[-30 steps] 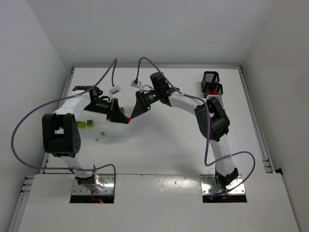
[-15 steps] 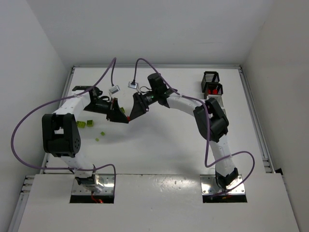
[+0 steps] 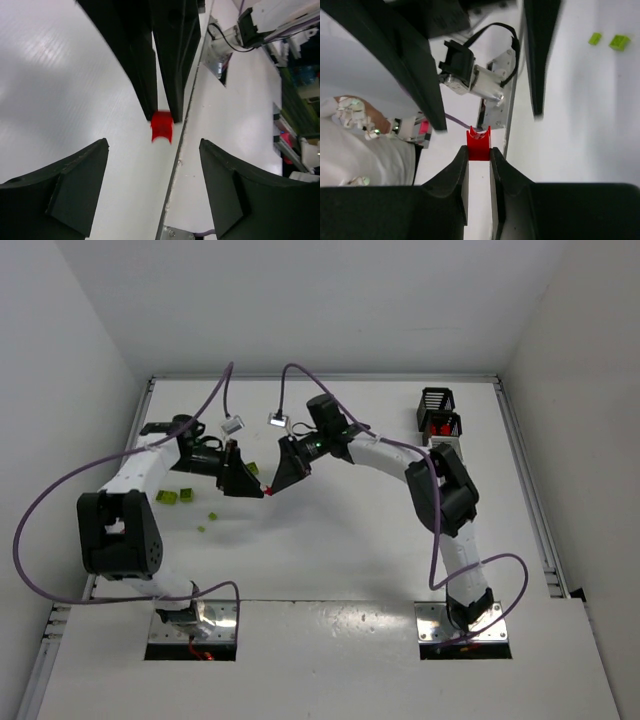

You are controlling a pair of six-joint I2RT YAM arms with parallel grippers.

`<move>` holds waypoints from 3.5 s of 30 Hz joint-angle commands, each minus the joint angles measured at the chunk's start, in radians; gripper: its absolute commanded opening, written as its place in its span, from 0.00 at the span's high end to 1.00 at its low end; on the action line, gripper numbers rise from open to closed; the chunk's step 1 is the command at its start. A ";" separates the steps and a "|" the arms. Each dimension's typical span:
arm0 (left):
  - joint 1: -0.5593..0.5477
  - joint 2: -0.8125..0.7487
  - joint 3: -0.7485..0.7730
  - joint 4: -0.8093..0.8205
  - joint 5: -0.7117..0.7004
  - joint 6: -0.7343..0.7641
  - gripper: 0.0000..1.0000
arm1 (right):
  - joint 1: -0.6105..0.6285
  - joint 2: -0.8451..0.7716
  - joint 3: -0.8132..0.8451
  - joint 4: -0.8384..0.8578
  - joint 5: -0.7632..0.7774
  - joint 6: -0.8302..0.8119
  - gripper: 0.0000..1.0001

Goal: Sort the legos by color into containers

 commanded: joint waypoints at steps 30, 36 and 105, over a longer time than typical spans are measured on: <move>0.047 -0.361 -0.072 0.517 -1.195 -0.564 0.00 | -0.836 -0.379 -0.073 -0.634 1.096 -0.662 1.00; 0.098 -0.370 -0.113 0.508 -1.207 -0.576 0.00 | -0.827 -0.293 0.017 -0.600 1.156 -0.629 1.00; 0.709 0.231 0.085 0.235 -1.148 0.224 0.55 | -0.695 -0.344 -0.022 -0.598 1.075 -0.645 0.52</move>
